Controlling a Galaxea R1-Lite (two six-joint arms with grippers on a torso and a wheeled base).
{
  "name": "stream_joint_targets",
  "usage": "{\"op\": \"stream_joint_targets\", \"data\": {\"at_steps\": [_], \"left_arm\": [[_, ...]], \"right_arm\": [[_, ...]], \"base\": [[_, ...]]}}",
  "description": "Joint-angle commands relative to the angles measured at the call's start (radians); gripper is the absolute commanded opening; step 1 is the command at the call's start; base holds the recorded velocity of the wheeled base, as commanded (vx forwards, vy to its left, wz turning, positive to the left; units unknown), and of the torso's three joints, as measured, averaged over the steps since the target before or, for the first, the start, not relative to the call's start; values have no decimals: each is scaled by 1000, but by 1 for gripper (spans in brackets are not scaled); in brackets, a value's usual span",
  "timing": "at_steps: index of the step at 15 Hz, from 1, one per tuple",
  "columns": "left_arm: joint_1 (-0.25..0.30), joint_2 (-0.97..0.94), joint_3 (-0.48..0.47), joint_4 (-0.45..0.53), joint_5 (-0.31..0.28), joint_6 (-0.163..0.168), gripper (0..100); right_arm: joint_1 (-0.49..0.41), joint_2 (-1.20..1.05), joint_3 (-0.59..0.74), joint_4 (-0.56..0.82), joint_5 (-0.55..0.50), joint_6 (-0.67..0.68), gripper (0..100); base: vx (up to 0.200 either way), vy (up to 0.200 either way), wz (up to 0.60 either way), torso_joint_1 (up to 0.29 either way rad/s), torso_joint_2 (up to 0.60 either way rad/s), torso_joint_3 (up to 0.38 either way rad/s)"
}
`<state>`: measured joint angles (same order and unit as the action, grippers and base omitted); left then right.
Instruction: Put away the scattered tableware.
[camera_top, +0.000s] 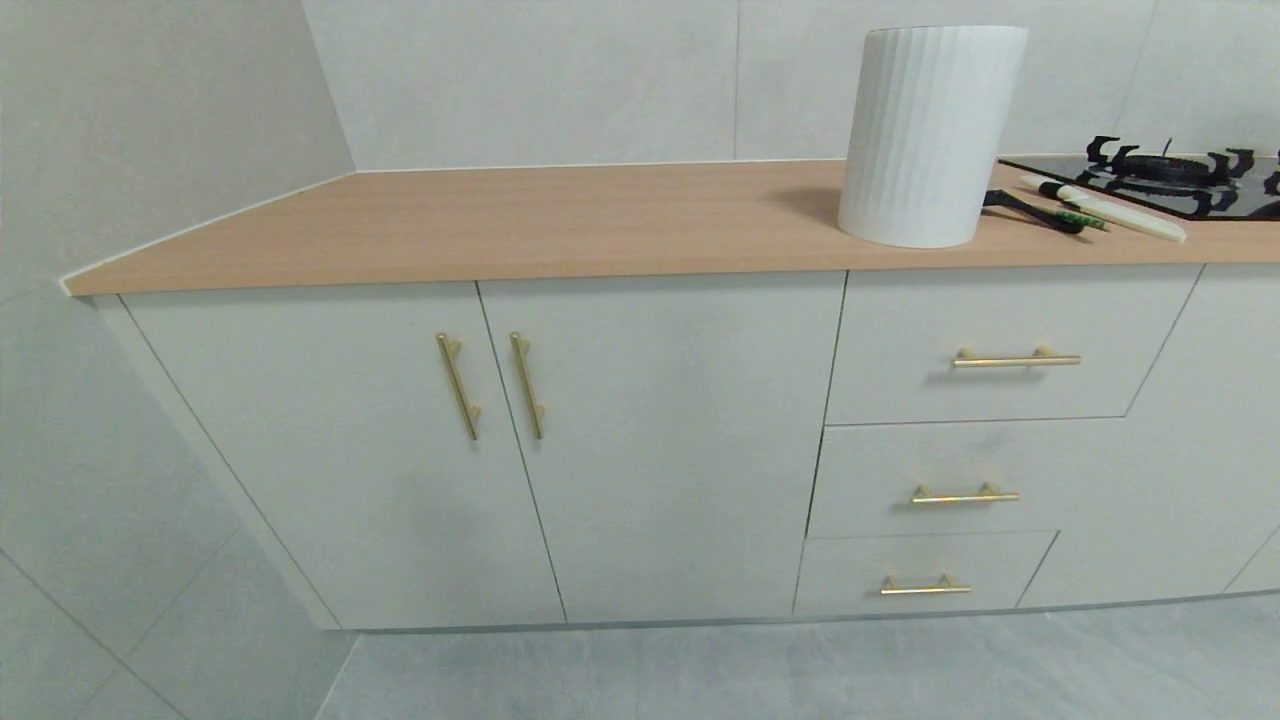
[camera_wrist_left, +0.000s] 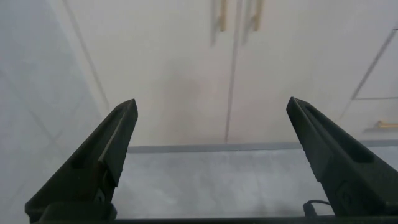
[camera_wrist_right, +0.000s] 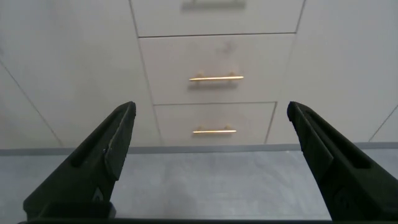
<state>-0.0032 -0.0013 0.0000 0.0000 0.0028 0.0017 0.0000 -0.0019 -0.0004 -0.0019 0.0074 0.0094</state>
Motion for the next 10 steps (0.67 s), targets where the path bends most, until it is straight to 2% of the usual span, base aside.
{"op": "stream_joint_targets", "data": {"at_steps": [1,8,10], "left_arm": [[0,1,0,0,0,0,100],[0,1,0,0,0,0,100],[0,1,0,0,0,0,100]], "right_arm": [[0,2,0,0,0,0,100],[0,2,-1,-1,0,3,100],[0,2,-1,-1,0,3,100]], "base": [[0,-200,0,7,7,7],[0,-200,0,1,2,4],[0,0,0,0,0,0]]}}
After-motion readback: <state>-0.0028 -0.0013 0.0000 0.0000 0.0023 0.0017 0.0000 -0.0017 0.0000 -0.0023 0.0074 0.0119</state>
